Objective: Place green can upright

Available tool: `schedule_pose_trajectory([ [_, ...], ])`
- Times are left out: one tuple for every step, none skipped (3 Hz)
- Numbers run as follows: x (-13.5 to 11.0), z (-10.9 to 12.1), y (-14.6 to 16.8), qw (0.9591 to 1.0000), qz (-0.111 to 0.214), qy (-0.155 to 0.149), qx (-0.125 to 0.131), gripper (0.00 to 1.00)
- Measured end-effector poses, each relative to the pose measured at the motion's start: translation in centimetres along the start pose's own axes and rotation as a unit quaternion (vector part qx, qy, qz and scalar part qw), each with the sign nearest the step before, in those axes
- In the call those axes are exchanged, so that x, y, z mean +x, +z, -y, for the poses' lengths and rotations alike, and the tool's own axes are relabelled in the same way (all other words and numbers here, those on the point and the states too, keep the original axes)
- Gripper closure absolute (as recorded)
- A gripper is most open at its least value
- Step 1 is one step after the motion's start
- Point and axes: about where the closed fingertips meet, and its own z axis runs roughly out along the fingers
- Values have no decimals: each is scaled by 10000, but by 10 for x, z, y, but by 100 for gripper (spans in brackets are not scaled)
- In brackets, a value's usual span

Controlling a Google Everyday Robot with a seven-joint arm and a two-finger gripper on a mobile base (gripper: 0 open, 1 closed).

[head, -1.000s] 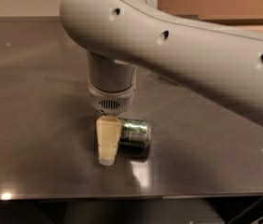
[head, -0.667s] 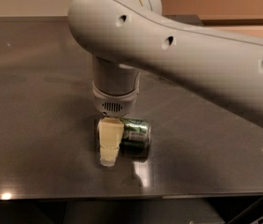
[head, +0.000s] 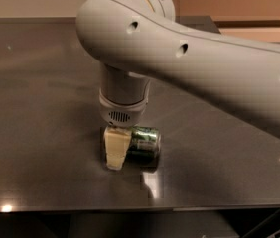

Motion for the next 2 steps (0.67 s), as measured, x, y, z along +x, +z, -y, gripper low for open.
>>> schedule_pose_trajectory([
  [-1,-2,-2,10000,66,41,22,47],
  [2,-1,-11,9997,214,122,69,71],
])
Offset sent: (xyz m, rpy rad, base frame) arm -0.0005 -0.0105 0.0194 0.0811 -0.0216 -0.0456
